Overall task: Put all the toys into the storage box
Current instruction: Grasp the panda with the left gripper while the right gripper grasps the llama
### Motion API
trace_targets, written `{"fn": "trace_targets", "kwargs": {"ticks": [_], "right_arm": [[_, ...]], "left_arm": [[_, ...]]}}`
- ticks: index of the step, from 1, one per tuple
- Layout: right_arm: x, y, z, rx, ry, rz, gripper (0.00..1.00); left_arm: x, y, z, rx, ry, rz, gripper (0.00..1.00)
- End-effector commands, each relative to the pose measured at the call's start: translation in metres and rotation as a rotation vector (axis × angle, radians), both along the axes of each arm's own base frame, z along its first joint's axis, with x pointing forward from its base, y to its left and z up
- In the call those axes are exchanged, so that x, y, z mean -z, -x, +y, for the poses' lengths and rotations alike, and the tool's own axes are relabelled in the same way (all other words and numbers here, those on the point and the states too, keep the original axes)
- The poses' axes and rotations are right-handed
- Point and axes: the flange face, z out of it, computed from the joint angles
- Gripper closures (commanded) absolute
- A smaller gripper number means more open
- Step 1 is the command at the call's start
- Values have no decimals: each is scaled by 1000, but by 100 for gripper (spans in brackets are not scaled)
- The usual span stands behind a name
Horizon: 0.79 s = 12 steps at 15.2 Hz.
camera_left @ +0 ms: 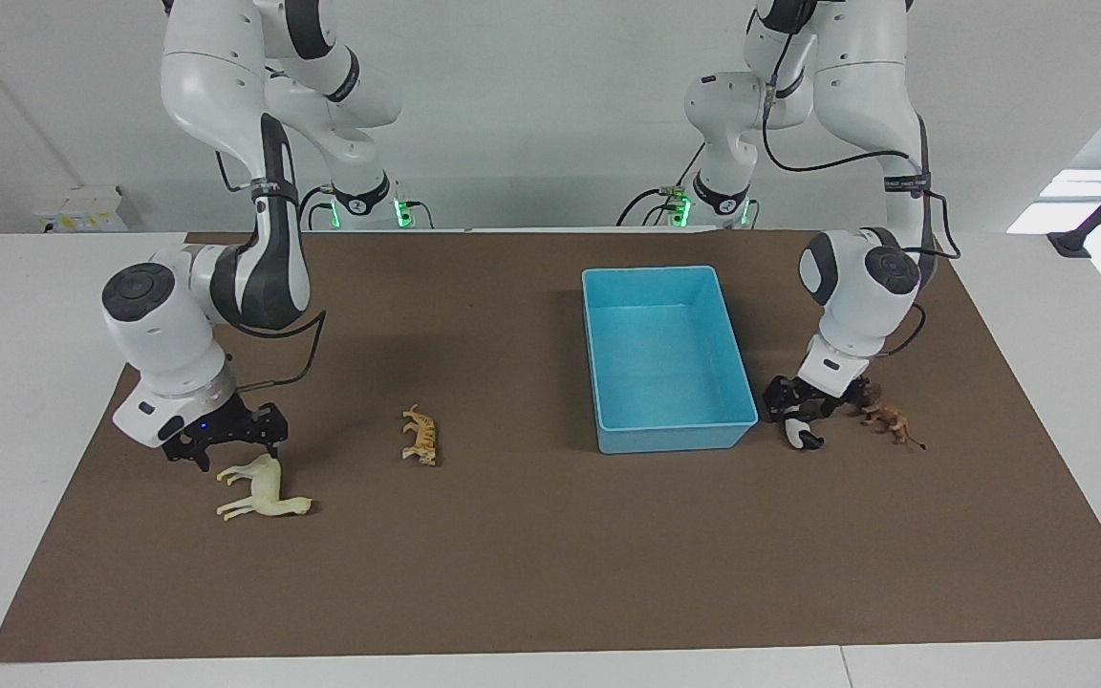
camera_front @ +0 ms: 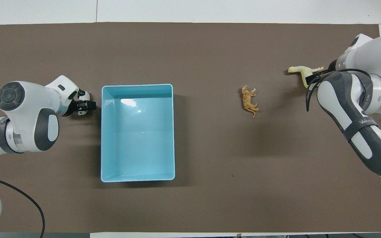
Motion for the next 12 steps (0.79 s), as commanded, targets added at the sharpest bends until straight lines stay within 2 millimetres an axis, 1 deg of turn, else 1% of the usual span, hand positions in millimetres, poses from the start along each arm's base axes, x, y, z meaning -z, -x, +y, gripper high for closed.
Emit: {"fn": "trace_targets", "kwargs": {"ticks": [1,2,3,5,8,11,12], "right_arm": [[14,-16,1,-50,3,2,0],[20,-17,0,-62,5,9,0],[24,-18,0,-81,7,10,0],[29,-20,0,-104,12,5,0],[36,-21,2,-108,14,-4,0],[35,-22,4,-107,10,-15,0],[35,-23,13,-118,9,-15,0]], "left_arm": [[-8,-8,-3,-20,5,-33,0],[-9,-8,-5,-26,7,-35,5],[-9,-8,-6,-32,8,-35,11],[-6,-9,-6,-31,7,-32,18],[-3,-8,-5,-32,7,-28,19],[-3,-10,-6,-32,7,-35,19],[-3,-10,-6,-32,8,-37,19]]}}
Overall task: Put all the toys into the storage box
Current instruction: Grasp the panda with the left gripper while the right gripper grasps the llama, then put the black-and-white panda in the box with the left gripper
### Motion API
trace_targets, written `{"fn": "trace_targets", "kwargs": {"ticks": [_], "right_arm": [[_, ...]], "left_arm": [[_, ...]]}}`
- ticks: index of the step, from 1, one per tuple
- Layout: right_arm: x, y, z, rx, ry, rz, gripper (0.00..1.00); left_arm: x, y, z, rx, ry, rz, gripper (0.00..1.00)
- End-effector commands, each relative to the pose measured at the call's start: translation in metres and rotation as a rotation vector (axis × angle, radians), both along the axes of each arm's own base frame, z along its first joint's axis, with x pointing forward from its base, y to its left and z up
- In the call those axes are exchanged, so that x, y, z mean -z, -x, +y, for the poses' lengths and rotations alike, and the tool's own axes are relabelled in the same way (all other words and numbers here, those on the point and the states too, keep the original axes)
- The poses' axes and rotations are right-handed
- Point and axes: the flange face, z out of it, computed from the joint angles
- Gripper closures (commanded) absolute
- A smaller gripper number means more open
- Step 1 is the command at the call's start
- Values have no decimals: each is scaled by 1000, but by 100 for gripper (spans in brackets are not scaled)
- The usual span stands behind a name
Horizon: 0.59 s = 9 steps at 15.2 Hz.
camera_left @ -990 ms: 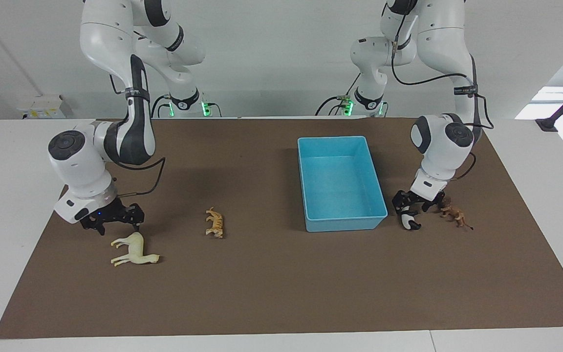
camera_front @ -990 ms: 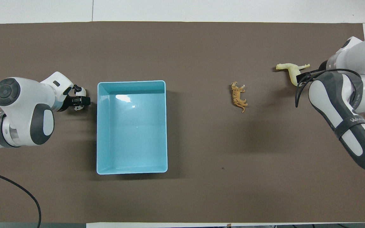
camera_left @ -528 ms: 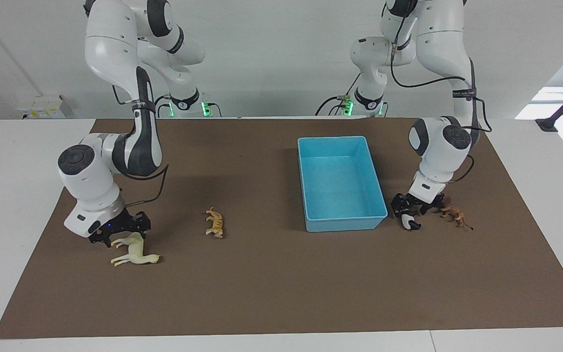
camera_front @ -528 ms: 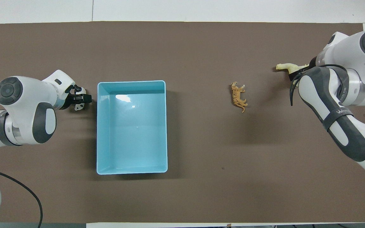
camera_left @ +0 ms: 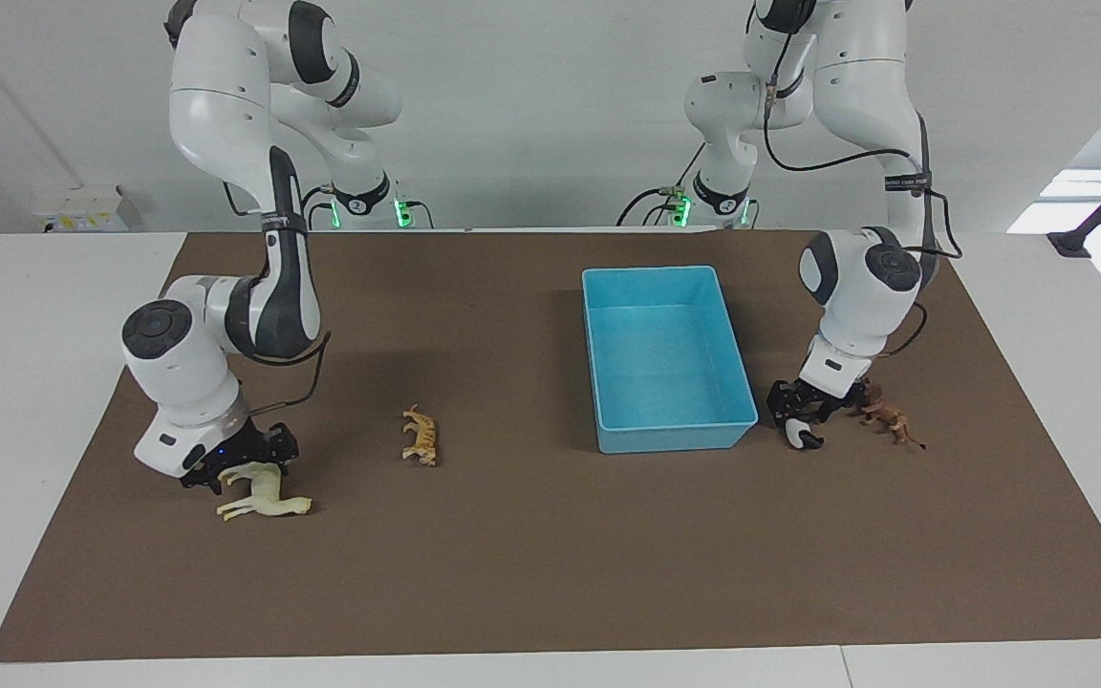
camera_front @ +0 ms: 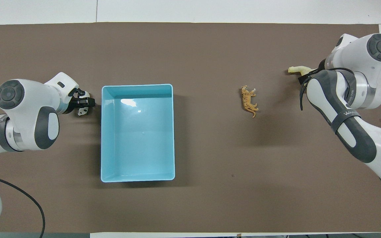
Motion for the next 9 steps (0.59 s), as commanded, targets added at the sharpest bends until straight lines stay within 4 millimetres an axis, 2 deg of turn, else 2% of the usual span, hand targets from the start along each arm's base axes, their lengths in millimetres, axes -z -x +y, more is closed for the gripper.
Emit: {"fn": "trace_targets", "kwargs": {"ticks": [1,2,4,9], "right_arm": [[0,-5,9,-32,-7,-19,0],[2,-5,9,-32,-7,-22,0],[3,-4,9,-33,-6,-23,0],[8,-1,5,-25,-9,-11,0]], "left_arm": [[2,-4,-2,-13,3,-20,19],[2,-4,-2,-13,3,-20,19],[2,-4,-2,-13,3,-18,29],[-1,-6,-2,-13,4,-23,39]]}}
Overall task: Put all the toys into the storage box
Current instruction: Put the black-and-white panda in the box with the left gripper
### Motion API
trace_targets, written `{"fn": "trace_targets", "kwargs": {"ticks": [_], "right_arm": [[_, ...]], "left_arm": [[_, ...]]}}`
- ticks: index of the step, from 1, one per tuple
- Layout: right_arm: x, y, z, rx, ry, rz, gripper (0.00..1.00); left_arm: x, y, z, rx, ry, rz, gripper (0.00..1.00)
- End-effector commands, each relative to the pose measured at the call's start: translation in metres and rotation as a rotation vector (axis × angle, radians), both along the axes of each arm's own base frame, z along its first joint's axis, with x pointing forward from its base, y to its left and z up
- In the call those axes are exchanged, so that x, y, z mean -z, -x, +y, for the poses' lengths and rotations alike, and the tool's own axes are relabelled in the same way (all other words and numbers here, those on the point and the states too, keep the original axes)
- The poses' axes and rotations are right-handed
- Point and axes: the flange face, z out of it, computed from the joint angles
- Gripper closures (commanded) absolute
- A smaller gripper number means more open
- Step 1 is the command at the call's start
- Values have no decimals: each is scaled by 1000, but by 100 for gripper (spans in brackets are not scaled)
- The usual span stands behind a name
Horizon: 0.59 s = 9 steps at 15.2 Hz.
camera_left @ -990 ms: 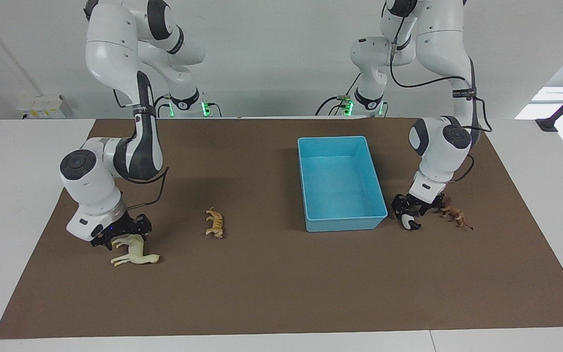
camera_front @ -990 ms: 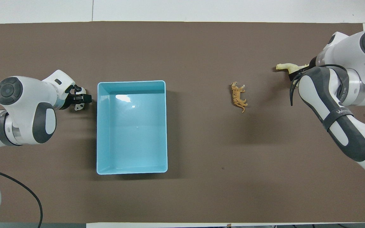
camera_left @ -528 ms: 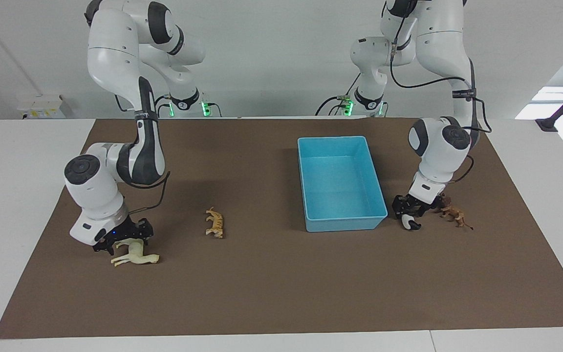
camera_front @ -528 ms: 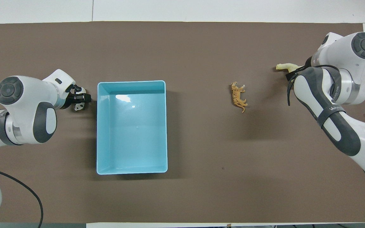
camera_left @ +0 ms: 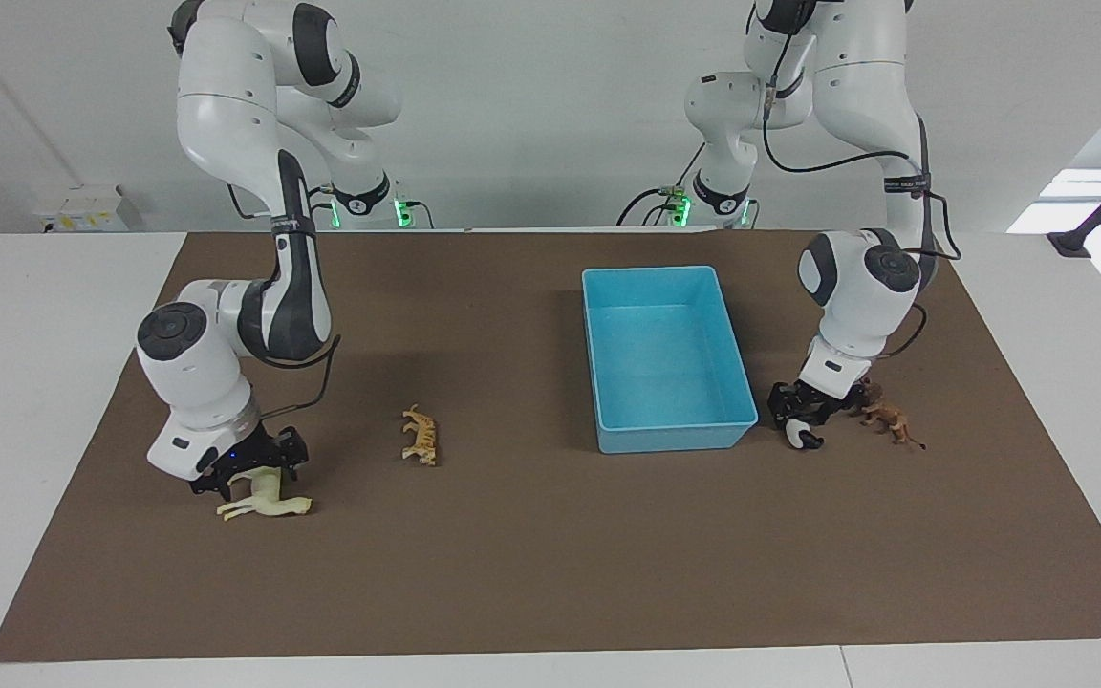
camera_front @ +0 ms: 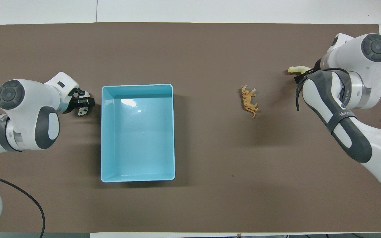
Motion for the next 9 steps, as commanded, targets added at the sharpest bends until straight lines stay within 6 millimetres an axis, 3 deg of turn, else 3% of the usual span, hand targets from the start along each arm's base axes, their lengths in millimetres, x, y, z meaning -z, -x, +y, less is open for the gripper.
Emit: {"fn": "trace_targets", "kwargs": {"ticks": [1,6,9], "right_arm": [[7,1,-8,-4,-9,-3,0],[14,5,-10,33,-24,10,0],[14,5,-12,50,-27,9,18]], "left_arm": [[-1,-5,-2,-11,3,-15,41],[-9,-10,-4,-12,3,-4,46],[-28,-20,-5,-11,2,33,48]]}}
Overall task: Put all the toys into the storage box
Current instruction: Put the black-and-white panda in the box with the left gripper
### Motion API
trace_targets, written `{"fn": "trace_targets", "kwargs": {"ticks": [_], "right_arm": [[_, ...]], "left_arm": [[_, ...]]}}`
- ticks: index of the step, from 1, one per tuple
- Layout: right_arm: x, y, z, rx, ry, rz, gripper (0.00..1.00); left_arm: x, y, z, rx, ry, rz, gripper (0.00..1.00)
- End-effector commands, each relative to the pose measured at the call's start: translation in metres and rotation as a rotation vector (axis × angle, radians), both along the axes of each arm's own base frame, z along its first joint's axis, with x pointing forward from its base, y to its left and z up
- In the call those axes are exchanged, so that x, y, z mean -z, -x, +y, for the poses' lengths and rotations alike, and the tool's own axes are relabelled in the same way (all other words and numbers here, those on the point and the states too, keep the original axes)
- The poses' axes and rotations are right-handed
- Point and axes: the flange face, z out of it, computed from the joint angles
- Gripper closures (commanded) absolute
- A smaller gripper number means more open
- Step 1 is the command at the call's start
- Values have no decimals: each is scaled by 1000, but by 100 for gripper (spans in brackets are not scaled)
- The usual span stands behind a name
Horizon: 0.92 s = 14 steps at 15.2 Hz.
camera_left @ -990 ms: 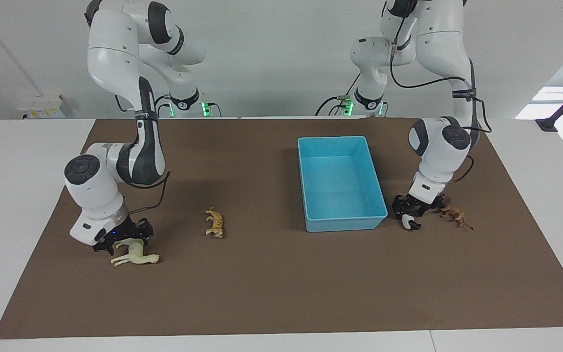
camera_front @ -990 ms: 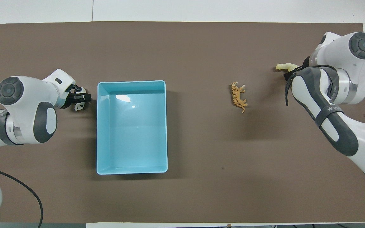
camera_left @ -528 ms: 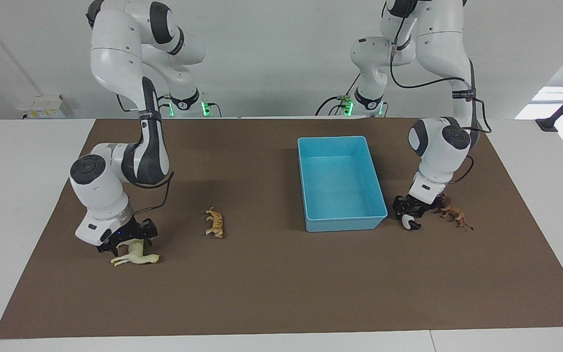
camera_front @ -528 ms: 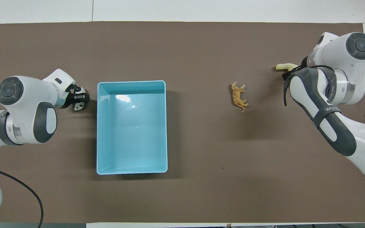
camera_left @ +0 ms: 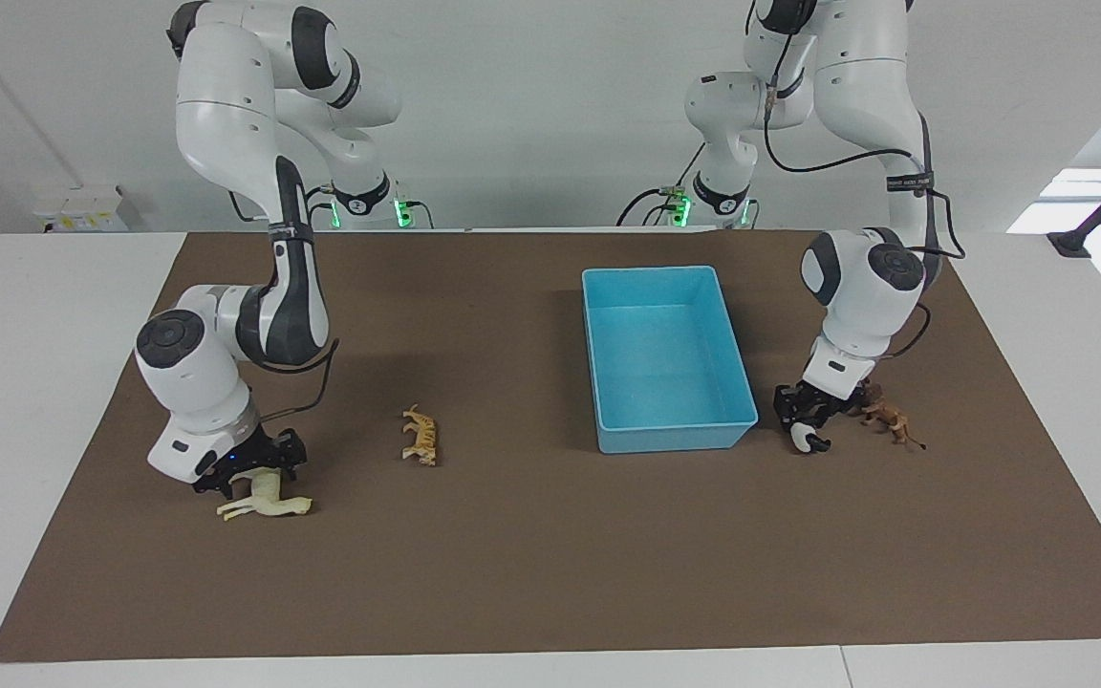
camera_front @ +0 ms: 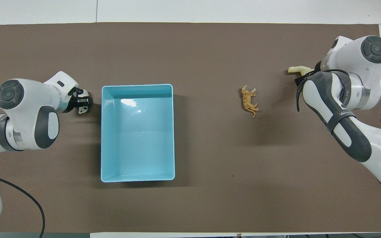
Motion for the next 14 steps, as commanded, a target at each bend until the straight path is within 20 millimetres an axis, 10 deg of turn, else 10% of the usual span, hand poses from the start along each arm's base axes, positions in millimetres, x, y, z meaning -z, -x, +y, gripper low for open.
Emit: {"fn": "trace_targets", "kwargs": {"ticks": [1,5,10,14], "right_arm": [[2,1,-4,41,-34,-12,25],[5,3,-5,86,-74,-15,100],[0,0,-4,119,-77,-24,100],[-29,-7,-11,120,-67,-45,100]], "left_arm": [[-21,-13,-4,-12,2,38,49],[-83,-19,-8,-49,1,120,50],[-181,-5,-66,-179,-5,211,50],[-163,55,-176,-319,-24,214,50]]}}
